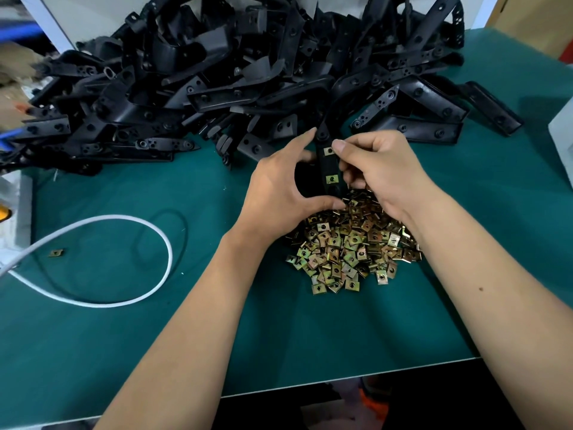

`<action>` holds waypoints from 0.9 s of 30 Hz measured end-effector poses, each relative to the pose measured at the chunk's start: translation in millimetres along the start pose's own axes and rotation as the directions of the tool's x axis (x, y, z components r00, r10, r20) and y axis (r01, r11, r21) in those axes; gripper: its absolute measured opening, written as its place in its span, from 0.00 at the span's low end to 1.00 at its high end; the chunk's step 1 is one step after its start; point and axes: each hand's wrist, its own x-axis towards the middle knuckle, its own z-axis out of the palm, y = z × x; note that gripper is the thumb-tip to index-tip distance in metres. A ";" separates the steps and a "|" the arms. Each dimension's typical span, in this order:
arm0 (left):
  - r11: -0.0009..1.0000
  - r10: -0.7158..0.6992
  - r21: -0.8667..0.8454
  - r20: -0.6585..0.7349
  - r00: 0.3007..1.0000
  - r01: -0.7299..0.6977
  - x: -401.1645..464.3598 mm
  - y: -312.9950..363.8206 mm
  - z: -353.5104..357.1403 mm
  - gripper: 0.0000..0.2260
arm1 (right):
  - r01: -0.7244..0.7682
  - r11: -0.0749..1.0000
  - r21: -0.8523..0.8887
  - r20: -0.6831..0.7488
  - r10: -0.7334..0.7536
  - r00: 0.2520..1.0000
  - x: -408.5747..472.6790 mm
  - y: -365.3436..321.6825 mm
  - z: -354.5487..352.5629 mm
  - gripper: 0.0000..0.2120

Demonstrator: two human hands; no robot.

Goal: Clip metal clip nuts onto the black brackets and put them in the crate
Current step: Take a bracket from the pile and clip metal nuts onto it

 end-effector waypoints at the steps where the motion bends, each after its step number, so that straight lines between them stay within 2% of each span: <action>1: 1.000 -0.001 0.011 -0.003 1.000 0.001 -0.2 0.9 0.1 0.51 | -0.012 1.000 0.014 0.012 0.012 1.000 0.5 -0.6 -1.4 0.08; 7: 0.996 0.000 0.084 -0.010 1.000 0.001 -0.6 6.8 -2.2 0.52 | -0.013 1.000 -0.027 0.056 0.015 0.998 1.9 -4.5 -7.6 0.06; 15: 0.993 0.017 0.119 -0.002 1.000 -0.016 -1.4 7.9 -2.1 0.53 | -0.006 0.995 -0.104 0.048 0.011 0.999 0.6 -5.5 -7.0 0.07; 24: 0.978 0.047 0.205 -0.021 0.999 -0.041 -0.1 14.2 -0.7 0.54 | 0.006 0.997 -0.083 0.042 -0.003 0.999 0.6 -4.4 -4.5 0.09; 27: 0.986 0.008 0.166 -0.049 0.999 0.001 0.0 13.6 0.4 0.53 | -0.004 0.998 -0.067 0.031 0.006 0.999 0.1 -1.3 -0.9 0.08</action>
